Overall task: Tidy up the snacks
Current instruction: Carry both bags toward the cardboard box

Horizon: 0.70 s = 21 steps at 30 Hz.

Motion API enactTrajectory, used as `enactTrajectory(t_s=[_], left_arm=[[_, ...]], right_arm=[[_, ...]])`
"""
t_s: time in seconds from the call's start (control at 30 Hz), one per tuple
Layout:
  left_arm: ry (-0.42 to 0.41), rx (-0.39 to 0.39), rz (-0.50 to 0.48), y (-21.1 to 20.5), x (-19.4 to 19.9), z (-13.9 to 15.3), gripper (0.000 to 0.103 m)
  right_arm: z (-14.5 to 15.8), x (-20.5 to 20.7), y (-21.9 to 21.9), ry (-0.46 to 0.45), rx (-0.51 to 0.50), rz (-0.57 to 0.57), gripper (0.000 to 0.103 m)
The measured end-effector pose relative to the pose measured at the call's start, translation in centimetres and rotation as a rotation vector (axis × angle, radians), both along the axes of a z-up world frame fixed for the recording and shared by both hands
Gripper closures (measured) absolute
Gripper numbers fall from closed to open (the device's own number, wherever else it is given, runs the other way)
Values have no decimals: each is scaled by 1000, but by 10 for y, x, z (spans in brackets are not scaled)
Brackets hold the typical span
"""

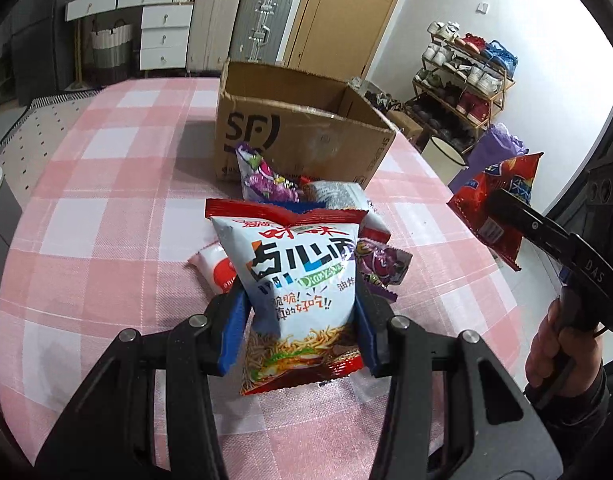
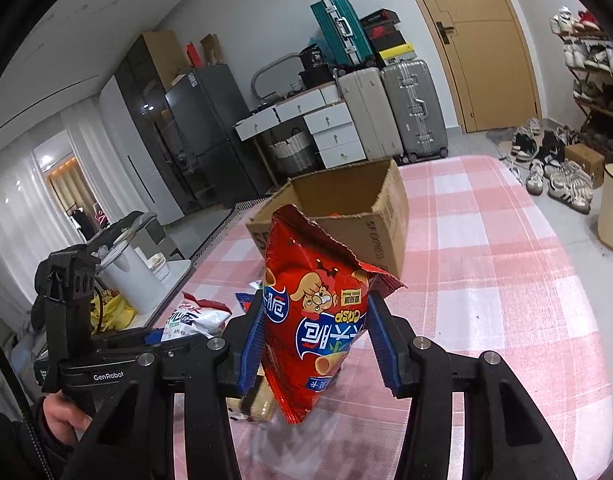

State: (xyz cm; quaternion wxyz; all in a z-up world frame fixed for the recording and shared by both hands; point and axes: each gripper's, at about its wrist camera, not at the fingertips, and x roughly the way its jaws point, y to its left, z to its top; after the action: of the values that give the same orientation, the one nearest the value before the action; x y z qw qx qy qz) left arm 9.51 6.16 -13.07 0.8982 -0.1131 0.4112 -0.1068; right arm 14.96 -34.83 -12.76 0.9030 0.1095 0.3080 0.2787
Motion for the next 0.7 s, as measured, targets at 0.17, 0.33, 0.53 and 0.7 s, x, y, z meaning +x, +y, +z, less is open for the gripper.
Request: enactTrajectory(t_s=[0.17,0.33,0.53,0.7], left_arm=[[-35,4,-7,6,-10,19,59],[-71,-1,-11,13,-18,40,59],[-116,17,-27,19,-24,71,59],[-143,42,-52,20,-23,98,59]], right_arm=[[18,-7,5,-20,13,19,55],[39,-14,14,-59,5,33,55],[63,-17,25,-97,-8,60,55],[85,-16,35,-133,-18,84,55]])
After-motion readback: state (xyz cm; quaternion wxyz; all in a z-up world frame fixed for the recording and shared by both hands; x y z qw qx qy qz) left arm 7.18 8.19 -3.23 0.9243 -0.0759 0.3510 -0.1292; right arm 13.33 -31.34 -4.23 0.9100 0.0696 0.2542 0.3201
